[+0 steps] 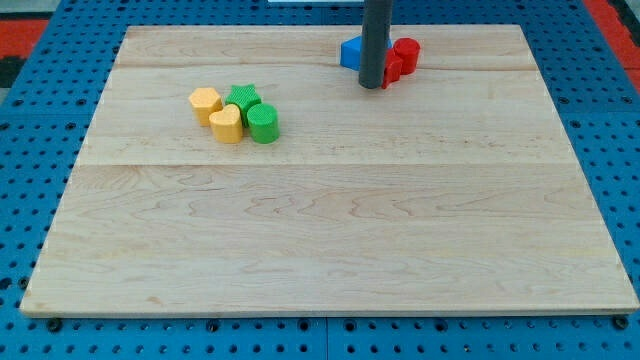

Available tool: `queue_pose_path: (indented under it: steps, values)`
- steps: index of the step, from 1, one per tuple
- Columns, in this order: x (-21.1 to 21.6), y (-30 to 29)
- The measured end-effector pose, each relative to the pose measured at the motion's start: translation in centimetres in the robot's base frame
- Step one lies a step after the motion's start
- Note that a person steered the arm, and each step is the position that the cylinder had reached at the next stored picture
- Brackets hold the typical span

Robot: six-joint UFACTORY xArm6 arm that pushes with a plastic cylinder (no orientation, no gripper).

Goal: Move the red star along with red circle slightly upwards

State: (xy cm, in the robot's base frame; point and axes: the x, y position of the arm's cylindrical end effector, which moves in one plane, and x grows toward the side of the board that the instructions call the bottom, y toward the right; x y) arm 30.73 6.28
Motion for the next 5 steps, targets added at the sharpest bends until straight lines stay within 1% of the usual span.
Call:
queue_pose_path:
  steps: [3,5]
  values:
    - [0.0,0.7]
    - [0.0,3.9]
